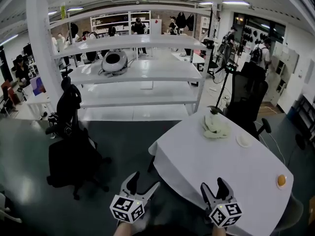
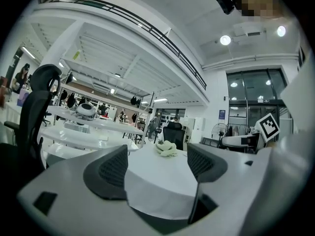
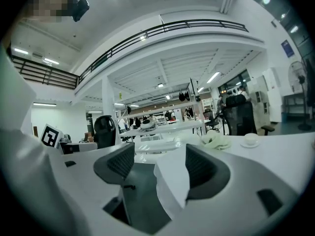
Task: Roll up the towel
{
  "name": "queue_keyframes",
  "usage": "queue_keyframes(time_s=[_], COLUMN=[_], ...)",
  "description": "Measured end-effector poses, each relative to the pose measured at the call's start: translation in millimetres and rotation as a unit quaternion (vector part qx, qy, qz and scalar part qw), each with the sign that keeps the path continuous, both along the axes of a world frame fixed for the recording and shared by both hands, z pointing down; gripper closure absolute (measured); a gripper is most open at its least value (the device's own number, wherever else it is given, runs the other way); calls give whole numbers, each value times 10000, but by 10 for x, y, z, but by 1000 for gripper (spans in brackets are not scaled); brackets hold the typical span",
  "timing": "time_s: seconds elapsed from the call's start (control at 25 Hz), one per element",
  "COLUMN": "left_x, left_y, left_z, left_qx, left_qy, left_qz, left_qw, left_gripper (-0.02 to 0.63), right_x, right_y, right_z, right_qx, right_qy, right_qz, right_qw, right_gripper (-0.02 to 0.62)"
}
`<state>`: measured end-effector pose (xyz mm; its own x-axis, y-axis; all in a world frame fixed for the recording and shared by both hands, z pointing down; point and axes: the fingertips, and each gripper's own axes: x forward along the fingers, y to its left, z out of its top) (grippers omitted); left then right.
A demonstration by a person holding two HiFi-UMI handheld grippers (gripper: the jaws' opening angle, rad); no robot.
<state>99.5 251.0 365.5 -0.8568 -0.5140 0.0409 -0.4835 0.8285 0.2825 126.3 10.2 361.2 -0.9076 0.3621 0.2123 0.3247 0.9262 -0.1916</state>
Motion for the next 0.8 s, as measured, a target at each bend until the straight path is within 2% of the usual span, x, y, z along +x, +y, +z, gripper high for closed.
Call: queue_keyframes(time_s=[0.44,0.6,0.8], left_x=[181,0,-469], left_y=[268,270,112], left_z=[298,336,308], left_qx=[-96,-121,-107], left_qy=[371,405,319], left_qz=[-254,-297,-194], left_qw=[9989,9987,9992], left_gripper=[218,218,218], right_x=[13,-160,-617], right_y=[135,118,-46], right_z=[302,371,314], right_qx=[-83,-110,-61], right_qy=[327,343,253], right_qz=[-96,-150,-22], right_qw=[9994,9992,9997], right_gripper=[270,270,270])
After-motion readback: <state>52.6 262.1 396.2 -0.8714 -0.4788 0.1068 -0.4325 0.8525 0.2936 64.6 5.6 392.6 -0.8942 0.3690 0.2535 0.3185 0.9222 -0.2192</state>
